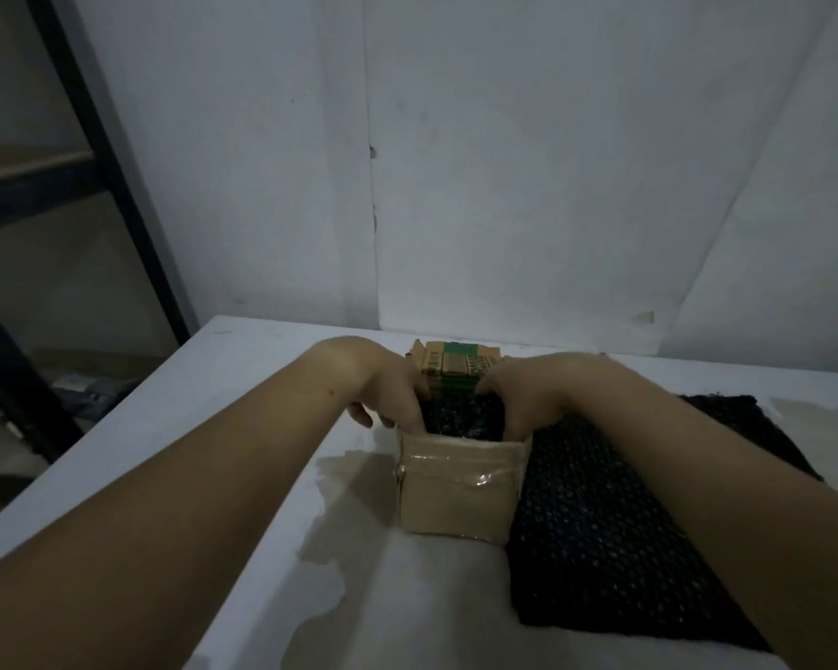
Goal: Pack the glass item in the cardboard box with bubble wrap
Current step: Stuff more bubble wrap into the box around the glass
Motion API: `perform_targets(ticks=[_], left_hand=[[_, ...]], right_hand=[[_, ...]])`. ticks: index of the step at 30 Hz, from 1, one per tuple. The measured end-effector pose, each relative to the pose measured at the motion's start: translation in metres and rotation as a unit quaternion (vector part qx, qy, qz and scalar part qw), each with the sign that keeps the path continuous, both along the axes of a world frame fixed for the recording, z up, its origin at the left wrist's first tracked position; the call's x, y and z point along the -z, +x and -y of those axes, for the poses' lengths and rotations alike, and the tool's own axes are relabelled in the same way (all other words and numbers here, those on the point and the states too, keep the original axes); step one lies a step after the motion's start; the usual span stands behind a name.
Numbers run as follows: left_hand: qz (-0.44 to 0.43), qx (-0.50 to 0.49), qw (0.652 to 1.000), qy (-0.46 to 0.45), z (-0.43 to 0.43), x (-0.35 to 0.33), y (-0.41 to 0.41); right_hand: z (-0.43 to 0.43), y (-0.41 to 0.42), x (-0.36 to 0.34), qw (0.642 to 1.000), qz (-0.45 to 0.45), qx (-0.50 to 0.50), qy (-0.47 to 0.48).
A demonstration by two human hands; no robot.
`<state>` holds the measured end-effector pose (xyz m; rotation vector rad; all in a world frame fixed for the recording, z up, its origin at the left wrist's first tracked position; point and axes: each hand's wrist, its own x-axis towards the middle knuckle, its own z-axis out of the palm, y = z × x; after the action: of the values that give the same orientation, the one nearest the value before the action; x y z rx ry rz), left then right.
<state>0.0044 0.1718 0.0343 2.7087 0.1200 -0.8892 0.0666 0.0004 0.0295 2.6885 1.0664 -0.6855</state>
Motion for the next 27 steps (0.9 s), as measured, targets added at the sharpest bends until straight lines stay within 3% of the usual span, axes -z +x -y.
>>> perform_targets(ticks=[1,5,11,15,21,23,25,27], left_hand=[[0.013,0.004,1.000,-0.006,-0.002,0.000,0.000],[0.122,0.083,0.981,0.125,-0.002,0.012,-0.001],[0.090,0.074,0.984,0.135,-0.003,0.011,0.003],[0.094,0.060,0.986,0.126,-0.005,0.019,0.011],[0.078,0.063,0.981,0.164,0.001,0.019,0.016],[0.023,0.041,0.992,0.116,-0.001,0.016,0.016],[-0.039,-0.026,0.999,0.002,-0.005,0.010,0.015],[-0.040,-0.080,0.993,-0.081,-0.009,0.002,0.012]], right_hand=[[0.000,0.002,-0.003,1.000,-0.017,-0.003,0.009],[0.002,0.005,0.003,0.995,-0.013,0.021,0.093],[0.010,0.014,0.013,0.989,-0.005,0.014,0.148],[0.008,0.019,0.020,0.989,0.015,0.011,0.147],[-0.003,0.019,0.008,0.998,0.007,0.011,0.058],[-0.005,0.017,0.000,0.999,0.001,-0.001,0.034],[-0.004,0.015,-0.005,1.000,-0.008,-0.010,0.017],[-0.001,0.014,-0.007,1.000,-0.007,-0.015,0.018]])
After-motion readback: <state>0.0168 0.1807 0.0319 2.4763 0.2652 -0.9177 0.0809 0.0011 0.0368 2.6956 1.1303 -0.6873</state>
